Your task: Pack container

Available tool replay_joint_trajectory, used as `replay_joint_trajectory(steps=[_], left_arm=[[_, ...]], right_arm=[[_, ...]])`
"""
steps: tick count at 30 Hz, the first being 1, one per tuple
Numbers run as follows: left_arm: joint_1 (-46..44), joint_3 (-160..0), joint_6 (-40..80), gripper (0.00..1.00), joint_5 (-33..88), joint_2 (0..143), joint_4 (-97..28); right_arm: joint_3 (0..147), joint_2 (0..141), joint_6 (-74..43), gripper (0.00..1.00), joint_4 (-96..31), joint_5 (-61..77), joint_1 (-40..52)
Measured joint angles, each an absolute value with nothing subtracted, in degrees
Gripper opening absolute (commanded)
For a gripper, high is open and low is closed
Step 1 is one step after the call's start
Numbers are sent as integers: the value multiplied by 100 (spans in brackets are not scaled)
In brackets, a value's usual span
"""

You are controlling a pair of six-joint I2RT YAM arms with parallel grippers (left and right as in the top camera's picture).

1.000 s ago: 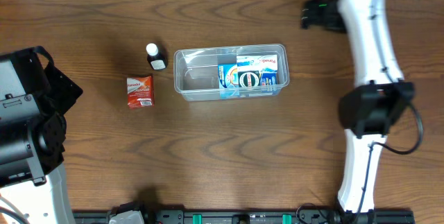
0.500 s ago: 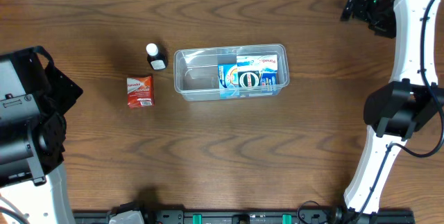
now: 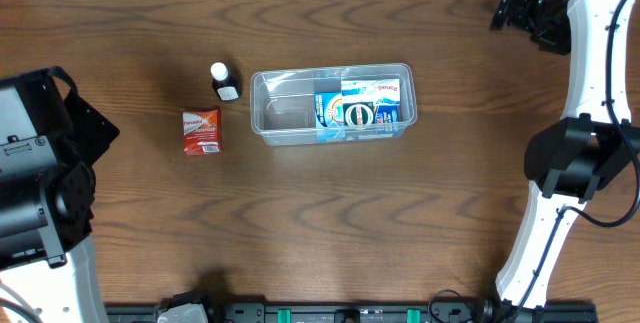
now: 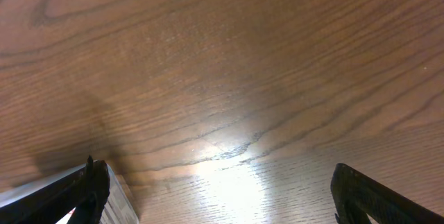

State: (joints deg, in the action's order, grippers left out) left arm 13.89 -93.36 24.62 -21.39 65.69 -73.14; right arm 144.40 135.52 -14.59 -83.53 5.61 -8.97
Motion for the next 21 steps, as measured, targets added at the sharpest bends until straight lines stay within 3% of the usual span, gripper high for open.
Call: replay_joint_trajectory(steps=[12, 21], left_arm=[[1389, -9336, 2462, 98, -2139, 6569, -7190], [1382, -9369, 2399, 98, -1199, 6768, -5710]], right_arm=[[14440, 13552, -1459, 99, -8353, 563, -897], [14440, 13552, -1459, 99, -8350, 563, -897]])
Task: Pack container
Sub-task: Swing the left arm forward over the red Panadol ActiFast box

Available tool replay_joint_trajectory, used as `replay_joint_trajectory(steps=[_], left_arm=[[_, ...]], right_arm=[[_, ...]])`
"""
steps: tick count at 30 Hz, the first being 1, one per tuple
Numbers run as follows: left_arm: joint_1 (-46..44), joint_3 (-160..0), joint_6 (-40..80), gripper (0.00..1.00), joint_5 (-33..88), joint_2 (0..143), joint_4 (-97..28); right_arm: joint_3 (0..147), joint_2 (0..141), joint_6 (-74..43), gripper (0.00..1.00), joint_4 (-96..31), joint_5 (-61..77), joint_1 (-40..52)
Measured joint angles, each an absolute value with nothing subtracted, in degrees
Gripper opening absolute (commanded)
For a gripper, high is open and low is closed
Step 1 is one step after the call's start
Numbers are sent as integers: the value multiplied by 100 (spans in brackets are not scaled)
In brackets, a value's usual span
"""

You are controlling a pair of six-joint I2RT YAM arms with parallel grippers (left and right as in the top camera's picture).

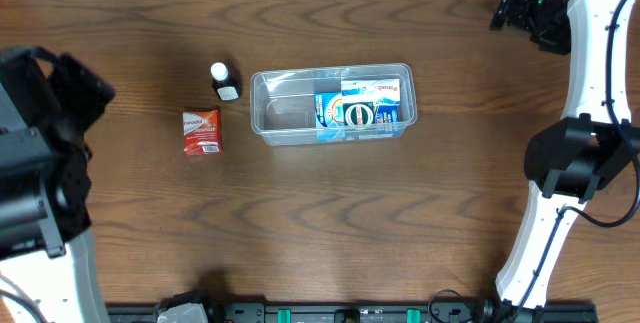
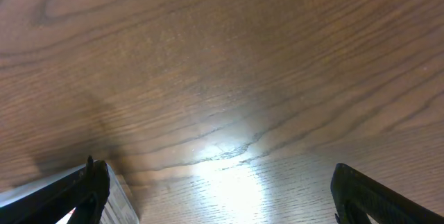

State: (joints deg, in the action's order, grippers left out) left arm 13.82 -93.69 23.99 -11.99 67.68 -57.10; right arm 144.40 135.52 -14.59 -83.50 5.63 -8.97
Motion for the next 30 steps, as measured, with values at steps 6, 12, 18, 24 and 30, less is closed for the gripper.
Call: replay_joint_trajectory(steps=[6, 12, 18, 24, 30], left_arm=[[1253, -9421, 2510, 98, -276, 7808, -4901], [947, -9419, 2696, 98, 193, 9000, -4587], [604, -9424, 2716, 98, 217, 9443, -4786], [165, -9463, 2397, 98, -508, 9727, -5247], [32, -9465, 1951, 98, -1164, 9832, -6206]], right_arm=[[14440, 13552, -1459, 99, -8353, 563, -897], [14440, 13552, -1459, 99, -8353, 563, -897], [14440, 13552, -1459, 99, -8350, 563, -897], [14440, 13552, -1459, 99, -8350, 563, -897], [14440, 13552, -1459, 99, -8350, 563, -897]])
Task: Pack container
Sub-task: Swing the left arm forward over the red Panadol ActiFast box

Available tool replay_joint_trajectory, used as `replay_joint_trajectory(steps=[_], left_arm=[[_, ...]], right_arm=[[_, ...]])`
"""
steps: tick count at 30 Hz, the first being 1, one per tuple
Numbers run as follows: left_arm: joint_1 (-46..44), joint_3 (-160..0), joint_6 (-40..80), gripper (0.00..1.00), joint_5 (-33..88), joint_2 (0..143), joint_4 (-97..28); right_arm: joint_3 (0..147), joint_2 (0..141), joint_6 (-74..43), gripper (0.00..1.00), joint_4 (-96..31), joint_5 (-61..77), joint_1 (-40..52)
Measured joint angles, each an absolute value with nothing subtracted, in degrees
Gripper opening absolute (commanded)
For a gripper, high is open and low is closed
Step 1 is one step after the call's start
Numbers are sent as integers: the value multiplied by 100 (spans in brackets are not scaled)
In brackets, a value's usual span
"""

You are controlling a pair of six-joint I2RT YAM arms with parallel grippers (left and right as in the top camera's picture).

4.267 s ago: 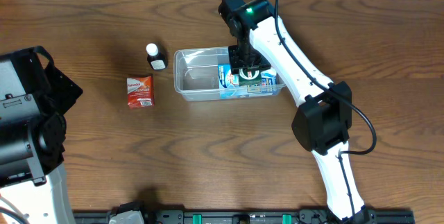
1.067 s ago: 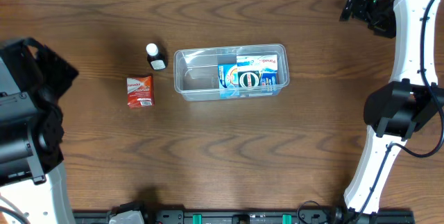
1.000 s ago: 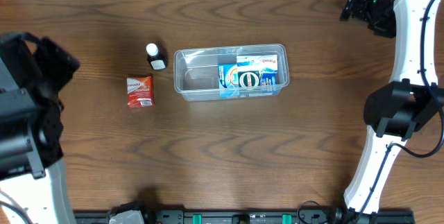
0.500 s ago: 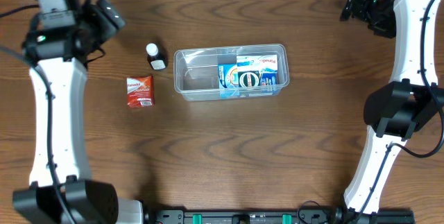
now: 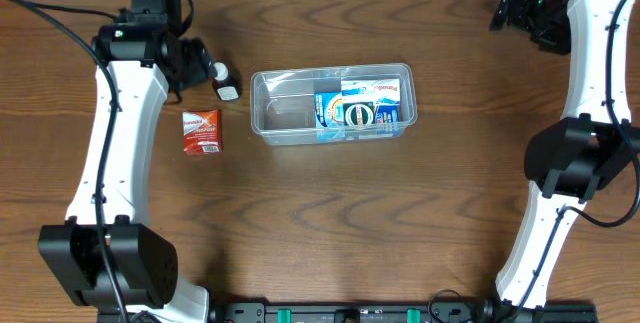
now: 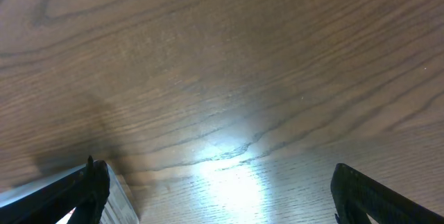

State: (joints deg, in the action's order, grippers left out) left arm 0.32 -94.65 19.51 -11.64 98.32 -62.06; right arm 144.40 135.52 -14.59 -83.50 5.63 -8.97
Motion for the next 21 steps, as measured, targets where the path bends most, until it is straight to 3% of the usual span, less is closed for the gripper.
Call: replay_joint_trajectory(steps=[12, 21], left_arm=[[233, -9441, 443, 98, -718, 9889, -6276], [550, -9395, 78, 98, -207, 10613, -6254]], right_arm=[[14440, 13552, -1459, 99, -8350, 563, -897], [14440, 13552, -1459, 99, -8350, 563, -897]])
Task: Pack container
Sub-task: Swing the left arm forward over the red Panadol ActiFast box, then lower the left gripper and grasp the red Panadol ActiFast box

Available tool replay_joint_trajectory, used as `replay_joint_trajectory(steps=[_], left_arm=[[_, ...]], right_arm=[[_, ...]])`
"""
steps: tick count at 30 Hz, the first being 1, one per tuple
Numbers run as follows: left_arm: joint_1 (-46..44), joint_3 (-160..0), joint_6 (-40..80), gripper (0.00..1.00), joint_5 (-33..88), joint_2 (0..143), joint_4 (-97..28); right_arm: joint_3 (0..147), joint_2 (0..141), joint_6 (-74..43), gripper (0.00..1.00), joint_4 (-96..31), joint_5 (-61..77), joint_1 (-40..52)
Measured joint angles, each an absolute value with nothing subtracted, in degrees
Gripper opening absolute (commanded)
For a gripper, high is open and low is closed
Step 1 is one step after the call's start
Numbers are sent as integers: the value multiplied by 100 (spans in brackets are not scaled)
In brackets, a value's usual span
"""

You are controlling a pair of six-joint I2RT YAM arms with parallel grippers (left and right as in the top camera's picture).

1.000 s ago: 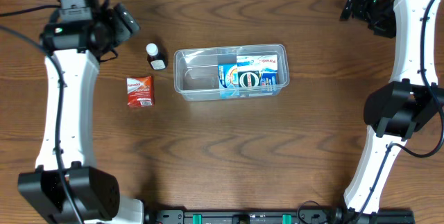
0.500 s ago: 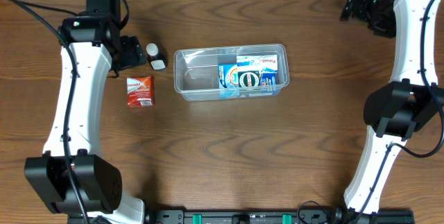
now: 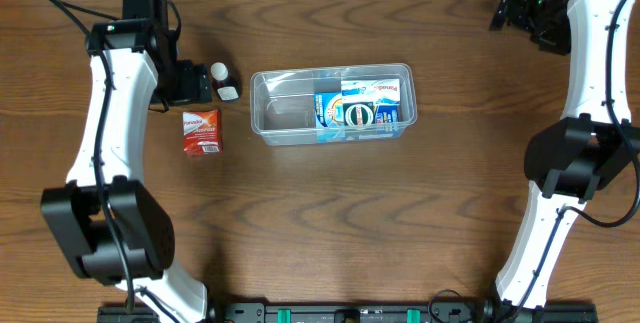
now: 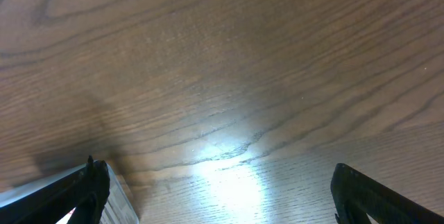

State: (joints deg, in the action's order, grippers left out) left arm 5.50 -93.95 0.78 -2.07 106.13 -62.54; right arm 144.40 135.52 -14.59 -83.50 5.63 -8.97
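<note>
A clear plastic container [image 3: 275,113] lies at the table's middle, with blue-and-white packs [image 3: 365,103] filling its right half. Left of it stand a small dark bottle with a white cap [image 3: 224,81] and, nearer the front, a red box [image 3: 202,130]. My left gripper [image 3: 200,82] is low just left of the bottle, its fingers apparently spread, nothing in them. At the far right corner my right gripper [image 3: 510,9] is open over bare wood; in the wrist view its fingertips [image 4: 92,186] stand wide apart around the gripper's middle [image 4: 222,200].
The brown wooden table [image 3: 330,223] stretches in front of the container. The white left arm [image 3: 105,153] runs along the left side. The white right arm [image 3: 590,83] runs down the right edge. A black rail [image 3: 330,313] lines the front edge.
My left gripper has moved from just behind and left of the bottle to level with it, directly on its left. The bottle, box, container and right arm stay put.
My left arm sat folded at the left edge, away from the objects, at the two oldest moments. Then it was stretched out with its gripper by the bottle's far left side. Now it is beside the bottle. The right gripper stayed open at the far right corner throughout.
</note>
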Motion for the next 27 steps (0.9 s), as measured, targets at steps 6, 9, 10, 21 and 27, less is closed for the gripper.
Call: replay_joint_trajectory(steps=[6, 9, 10, 21, 27], left_arm=[[617, -9365, -309, 98, -5, 10969, -6254], [611, -9365, -379, 98, 30, 11118, -6243], [611, -9362, -392, 98, 34, 11159, -6230], [611, -9314, -475, 98, 207, 11598, -6040], [611, -9021, -475, 98, 290, 11601, -5800]], right_arm=[[14440, 13552, -1459, 99, -8350, 563, -897], [14440, 13552, -1459, 99, -8350, 563, -897], [14440, 13552, -1459, 98, -8350, 563, -897], [14440, 13552, -1459, 99, -8350, 563, -897], [14440, 13552, -1459, 99, -8350, 563, -897]])
